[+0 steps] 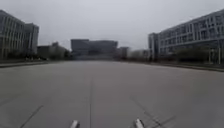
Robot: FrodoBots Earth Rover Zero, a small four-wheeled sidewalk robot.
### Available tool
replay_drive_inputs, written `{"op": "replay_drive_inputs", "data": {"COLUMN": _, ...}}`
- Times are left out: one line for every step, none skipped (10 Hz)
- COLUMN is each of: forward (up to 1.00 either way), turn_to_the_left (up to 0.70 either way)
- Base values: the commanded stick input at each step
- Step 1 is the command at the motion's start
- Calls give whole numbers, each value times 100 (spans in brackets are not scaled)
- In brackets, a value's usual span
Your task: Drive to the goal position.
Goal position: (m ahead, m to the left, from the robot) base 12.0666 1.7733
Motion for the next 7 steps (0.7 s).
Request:
{"op": "replay_drive_inputs", "data": {"forward": 100, "turn_to_the_left": 2}}
{"op": "replay_drive_inputs", "data": {"forward": 100, "turn_to_the_left": 2}}
{"op": "replay_drive_inputs", "data": {"forward": 100, "turn_to_the_left": 2}}
{"op": "replay_drive_inputs", "data": {"forward": 100, "turn_to_the_left": 2}}
{"op": "replay_drive_inputs", "data": {"forward": 100, "turn_to_the_left": 2}}
{"op": "replay_drive_inputs", "data": {"forward": 100, "turn_to_the_left": 2}}
{"op": "replay_drive_inputs", "data": {"forward": 100, "turn_to_the_left": 2}}
